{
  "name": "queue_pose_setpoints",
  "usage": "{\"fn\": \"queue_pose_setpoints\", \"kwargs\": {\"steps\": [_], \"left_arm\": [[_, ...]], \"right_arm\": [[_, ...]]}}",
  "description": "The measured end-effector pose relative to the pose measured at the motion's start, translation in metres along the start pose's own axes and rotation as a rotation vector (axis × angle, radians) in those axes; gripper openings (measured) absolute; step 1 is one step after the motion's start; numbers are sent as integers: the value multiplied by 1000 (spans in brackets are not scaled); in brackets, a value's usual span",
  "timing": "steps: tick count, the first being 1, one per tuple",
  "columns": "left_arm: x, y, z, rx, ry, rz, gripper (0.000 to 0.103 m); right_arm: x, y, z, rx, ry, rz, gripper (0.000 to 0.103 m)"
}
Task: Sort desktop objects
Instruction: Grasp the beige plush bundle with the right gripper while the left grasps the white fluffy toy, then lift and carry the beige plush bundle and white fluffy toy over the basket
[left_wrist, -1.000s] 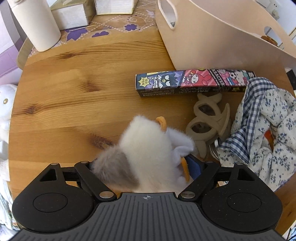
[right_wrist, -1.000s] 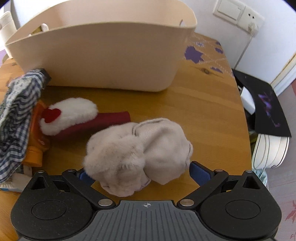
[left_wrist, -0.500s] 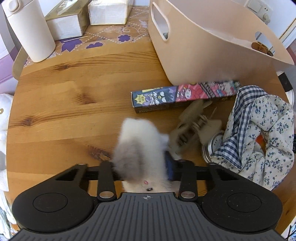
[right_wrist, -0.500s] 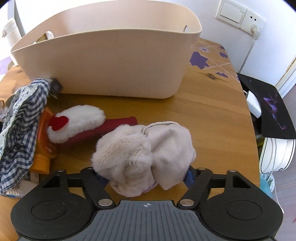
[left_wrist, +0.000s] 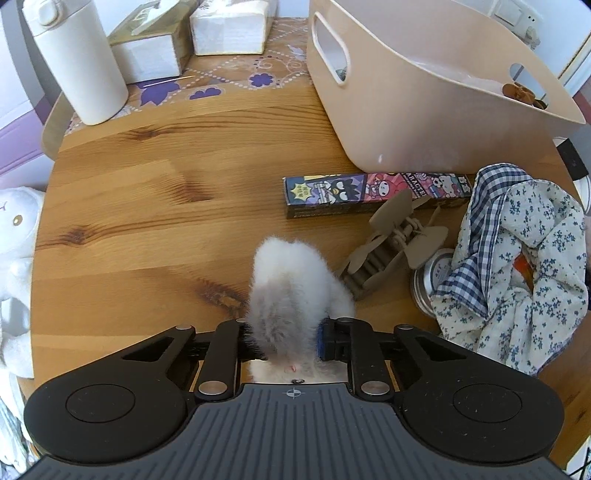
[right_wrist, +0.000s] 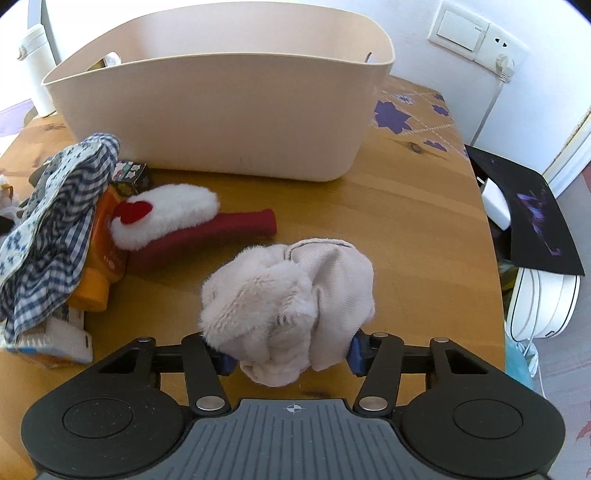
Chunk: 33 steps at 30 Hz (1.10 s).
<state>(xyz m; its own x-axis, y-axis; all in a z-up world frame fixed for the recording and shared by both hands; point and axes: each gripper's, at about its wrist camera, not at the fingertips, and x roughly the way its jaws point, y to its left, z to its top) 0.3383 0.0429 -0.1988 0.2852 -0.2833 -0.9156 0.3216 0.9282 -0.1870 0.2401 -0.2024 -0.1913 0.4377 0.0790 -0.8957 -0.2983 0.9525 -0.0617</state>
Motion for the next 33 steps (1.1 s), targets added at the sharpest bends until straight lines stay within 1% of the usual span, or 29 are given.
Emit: {"fn": "queue_pose_setpoints", "kwargs": {"steps": [10,19,26,33], "left_arm": [[-13,2,-11,-21,-13,5,19],[-32,-1,-15,-48,-49,-2,18],[-53,1,-15,-57,-92,-13,18],[-79,-1,-6,-50,-165,-23,18]], "right_arm": [[-11,-3,-11,-3,-7,1,49],[-35,-1,-18,-5,-46,-7,49],[-47,-1,-19,-28,-64,1,49],[-64,0,-12,-44,-102,4,49]]}}
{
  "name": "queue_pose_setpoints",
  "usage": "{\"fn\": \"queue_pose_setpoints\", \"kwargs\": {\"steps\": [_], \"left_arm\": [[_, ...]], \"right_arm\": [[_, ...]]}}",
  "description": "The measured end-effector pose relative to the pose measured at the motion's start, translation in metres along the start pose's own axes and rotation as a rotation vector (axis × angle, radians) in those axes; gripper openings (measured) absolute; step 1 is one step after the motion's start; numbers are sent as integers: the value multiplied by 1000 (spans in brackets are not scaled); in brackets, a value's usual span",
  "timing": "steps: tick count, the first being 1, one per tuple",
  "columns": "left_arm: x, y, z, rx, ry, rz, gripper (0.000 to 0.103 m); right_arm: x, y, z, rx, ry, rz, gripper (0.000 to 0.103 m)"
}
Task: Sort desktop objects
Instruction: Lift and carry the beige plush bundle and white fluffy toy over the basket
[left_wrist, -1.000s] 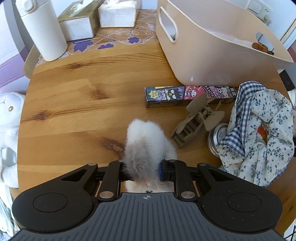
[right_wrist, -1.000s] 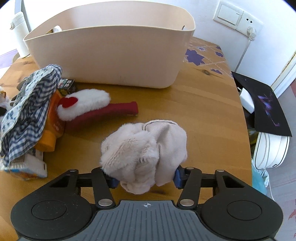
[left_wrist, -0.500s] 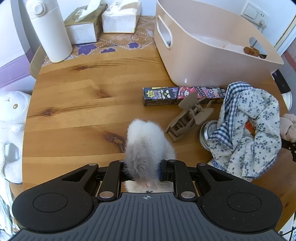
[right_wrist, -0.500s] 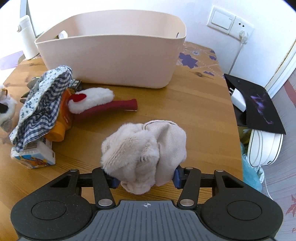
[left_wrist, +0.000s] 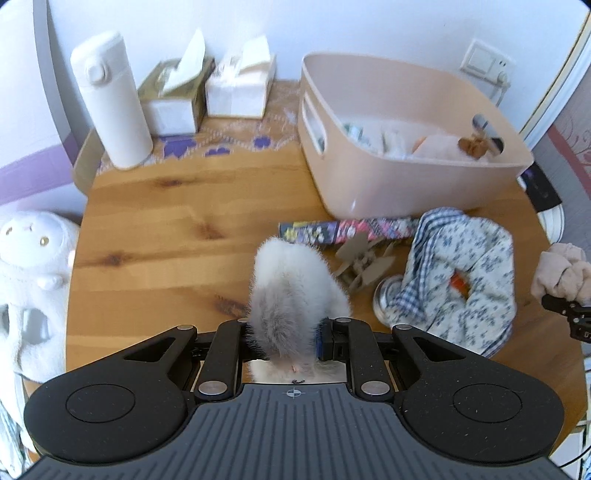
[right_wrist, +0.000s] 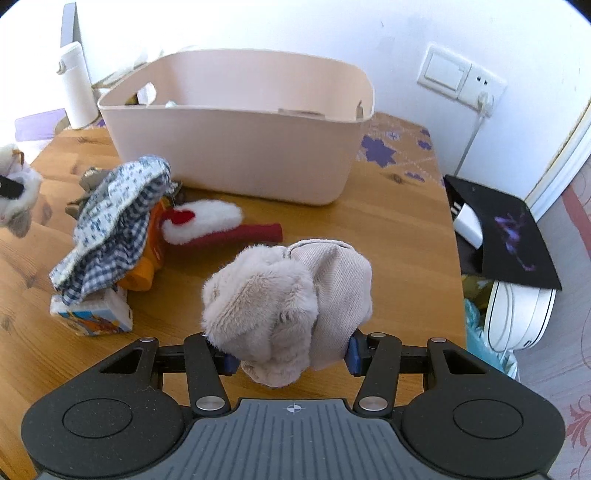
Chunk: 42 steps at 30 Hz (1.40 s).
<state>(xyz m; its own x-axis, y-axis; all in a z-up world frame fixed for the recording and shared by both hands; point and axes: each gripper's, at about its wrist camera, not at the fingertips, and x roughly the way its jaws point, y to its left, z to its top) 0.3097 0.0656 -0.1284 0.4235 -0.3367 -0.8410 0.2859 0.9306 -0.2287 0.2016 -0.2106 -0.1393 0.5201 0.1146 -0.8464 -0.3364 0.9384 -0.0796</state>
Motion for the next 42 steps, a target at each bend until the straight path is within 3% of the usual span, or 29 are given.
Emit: {"fn": "queue_pose_setpoints", "kwargs": {"steps": [11,20,32,42], "left_arm": [[-26,-24,33,18,-118,-30,18],[-26,-41,63,41,-187,-38,18],[-23,-63,106,80,-260,-48,18],[-6,-84,134,114,-281,-9,18]], "right_arm": [[-34,1,26,-32,-120,-6,49],[-52,1,51,-57,-204,-19,49],[-50,0,78,-118,-249,-58,49],[-35,0,111,-149,-278,-65,49]]}}
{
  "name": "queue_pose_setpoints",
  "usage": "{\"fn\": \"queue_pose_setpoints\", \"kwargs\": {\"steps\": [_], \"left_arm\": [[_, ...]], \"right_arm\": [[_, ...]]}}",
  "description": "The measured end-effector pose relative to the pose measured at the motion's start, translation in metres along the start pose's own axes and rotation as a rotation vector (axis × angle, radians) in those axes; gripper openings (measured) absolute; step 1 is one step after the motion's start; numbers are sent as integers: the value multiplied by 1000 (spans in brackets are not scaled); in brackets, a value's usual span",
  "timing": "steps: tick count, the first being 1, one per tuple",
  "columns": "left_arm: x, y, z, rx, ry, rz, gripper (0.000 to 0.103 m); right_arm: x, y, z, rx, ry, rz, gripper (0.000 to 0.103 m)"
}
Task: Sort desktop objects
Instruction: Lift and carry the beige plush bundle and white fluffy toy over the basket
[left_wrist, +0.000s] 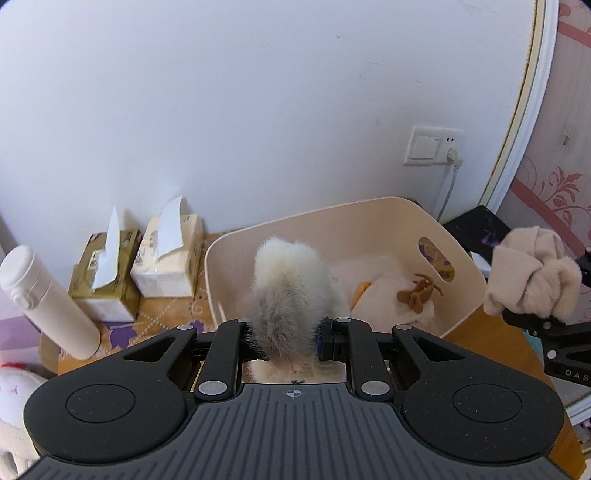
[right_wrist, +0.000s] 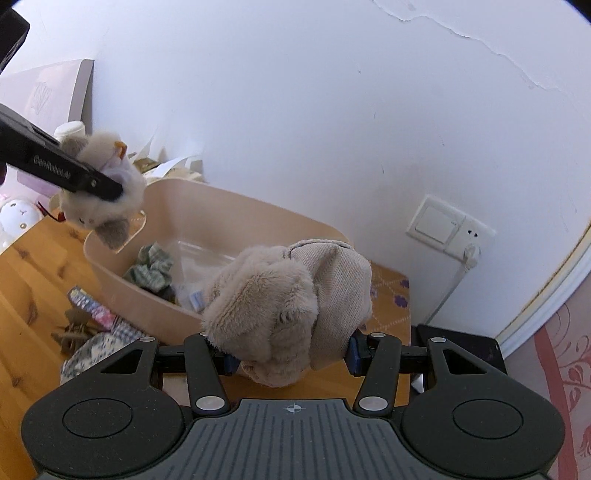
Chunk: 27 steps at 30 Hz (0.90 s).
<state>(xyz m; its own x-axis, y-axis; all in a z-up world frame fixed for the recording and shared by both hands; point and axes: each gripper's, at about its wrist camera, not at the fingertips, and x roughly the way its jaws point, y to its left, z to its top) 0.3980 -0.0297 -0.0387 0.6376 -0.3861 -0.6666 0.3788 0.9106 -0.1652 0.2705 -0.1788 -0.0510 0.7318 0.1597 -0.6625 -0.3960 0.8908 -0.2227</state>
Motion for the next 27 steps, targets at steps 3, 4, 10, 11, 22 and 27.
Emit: {"fn": "queue_pose_setpoints", "kwargs": {"steps": [3,4,10,11,22,27], "left_arm": [[8,-8,5,26,-7,14,18],[10,-10,6,31,-9,13,18],[32,-20,7,52,9,10,18],[38,-21,6,58,15,15,18],[93,-24,-1,67,139,90,19],[119,-29,-7,68,240,102,20]], "right_arm": [[8,-2,8,-12,-7,-3,49],[12,-2,10,-16,-6,-3,49],[34,-2,24,-29,1,-5,49],[39,-2,26,-30,1,-5,49],[90,1,41,-7,42,41,49],[116,-2,32,48,104,127,50]]}}
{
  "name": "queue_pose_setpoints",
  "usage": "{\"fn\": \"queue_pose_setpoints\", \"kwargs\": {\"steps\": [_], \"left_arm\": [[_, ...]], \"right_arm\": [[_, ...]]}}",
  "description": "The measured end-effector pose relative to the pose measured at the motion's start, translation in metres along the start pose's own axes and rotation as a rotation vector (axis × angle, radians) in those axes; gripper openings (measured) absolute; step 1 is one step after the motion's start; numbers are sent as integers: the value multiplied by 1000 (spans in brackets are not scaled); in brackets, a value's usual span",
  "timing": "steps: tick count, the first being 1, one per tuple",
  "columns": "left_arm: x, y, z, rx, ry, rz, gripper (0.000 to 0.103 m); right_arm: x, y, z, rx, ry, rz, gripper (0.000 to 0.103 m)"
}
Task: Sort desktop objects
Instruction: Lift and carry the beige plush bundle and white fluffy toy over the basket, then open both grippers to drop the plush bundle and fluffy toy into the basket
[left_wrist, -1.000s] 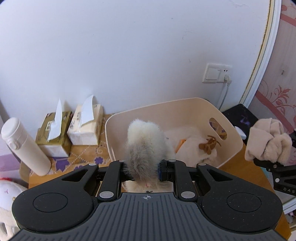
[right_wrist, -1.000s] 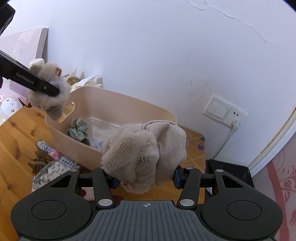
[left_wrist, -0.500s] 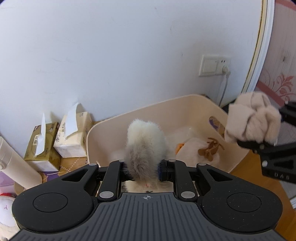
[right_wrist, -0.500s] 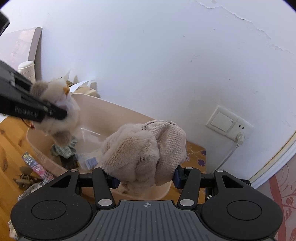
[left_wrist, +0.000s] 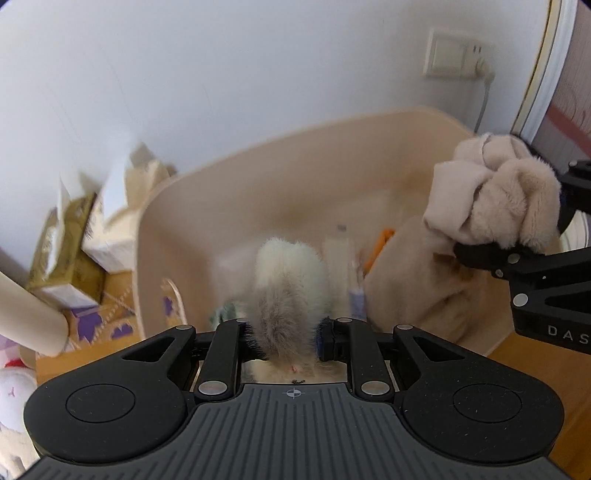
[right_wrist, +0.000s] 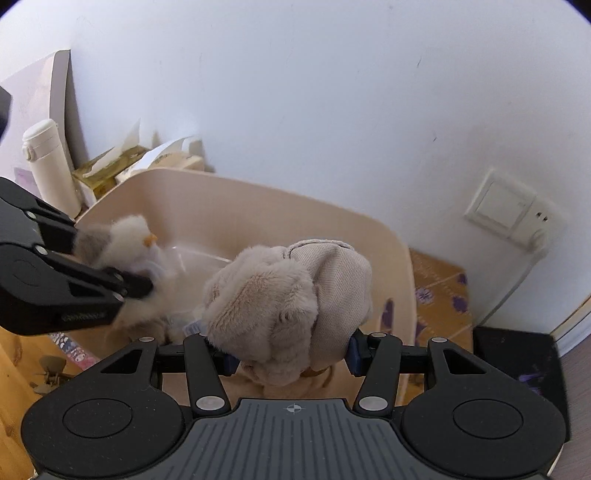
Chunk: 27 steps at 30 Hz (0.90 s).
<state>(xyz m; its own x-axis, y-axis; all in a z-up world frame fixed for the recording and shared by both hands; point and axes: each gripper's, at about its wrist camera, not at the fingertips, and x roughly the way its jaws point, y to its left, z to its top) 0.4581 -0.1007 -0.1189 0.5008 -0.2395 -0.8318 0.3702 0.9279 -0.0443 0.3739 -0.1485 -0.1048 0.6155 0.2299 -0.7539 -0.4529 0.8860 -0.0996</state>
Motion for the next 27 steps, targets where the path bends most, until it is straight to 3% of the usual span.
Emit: {"fn": "queue_pose_setpoints", "kwargs": {"steps": [11,13,14,16,18,27], "left_arm": [[16,-6,-8,-14,65,-6,26],[14,-7,-8,-18,67,-6,41],[13,-8,-8,-25,66,-3,45],[9,-8,-8,-47,54,4,61],[3,-5,-7,-70,33,6,69],[-23,0,-9,-127,-22,59,75]], "right_arm": [[23,-3,-15,26,95,17,54],[24,-2,-15,26,97,20,57],[23,-2,-14,24,96,18,65],[21,-1,-13,12,90,15,70],[17,1,-12,-8,90,18,78],[-7,6,-4,-56,28,-17,103]]}}
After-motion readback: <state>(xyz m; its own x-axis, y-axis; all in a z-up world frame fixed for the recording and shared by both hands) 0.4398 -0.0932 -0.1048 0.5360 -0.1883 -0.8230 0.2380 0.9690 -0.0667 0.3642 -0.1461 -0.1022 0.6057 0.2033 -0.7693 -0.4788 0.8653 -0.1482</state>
